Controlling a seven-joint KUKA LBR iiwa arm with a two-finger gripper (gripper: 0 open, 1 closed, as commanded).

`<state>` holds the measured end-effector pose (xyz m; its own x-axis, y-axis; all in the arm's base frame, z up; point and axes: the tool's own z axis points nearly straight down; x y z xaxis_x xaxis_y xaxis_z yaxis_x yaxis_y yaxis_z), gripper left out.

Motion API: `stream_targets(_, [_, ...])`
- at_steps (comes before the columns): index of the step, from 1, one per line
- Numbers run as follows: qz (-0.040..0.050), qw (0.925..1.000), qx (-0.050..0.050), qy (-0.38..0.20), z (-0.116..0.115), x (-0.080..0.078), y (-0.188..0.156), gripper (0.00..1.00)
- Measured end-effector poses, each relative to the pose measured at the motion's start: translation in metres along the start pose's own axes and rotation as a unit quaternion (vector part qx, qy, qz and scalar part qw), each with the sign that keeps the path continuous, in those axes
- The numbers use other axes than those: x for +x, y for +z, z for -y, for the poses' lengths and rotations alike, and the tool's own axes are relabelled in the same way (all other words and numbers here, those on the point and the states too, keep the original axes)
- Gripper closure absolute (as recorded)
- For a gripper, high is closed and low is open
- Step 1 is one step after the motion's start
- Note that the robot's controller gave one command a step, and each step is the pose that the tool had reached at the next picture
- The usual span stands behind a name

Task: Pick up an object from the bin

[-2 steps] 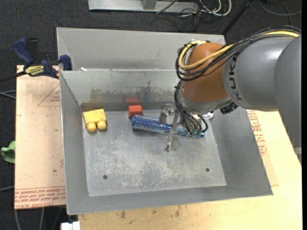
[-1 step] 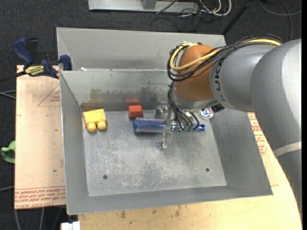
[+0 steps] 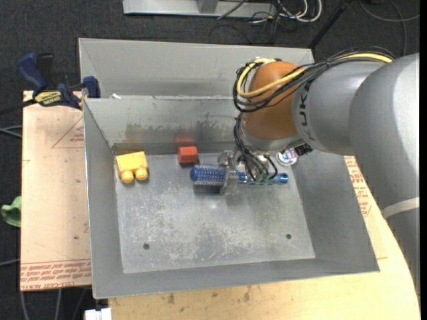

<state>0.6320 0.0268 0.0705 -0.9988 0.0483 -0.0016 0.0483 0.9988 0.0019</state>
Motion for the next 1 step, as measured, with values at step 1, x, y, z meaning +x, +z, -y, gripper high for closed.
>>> stream_targets(1, [0.0044, 0.9959, 0.001, -0.090, -0.0023, -0.0032, -0.2001, 1.00])
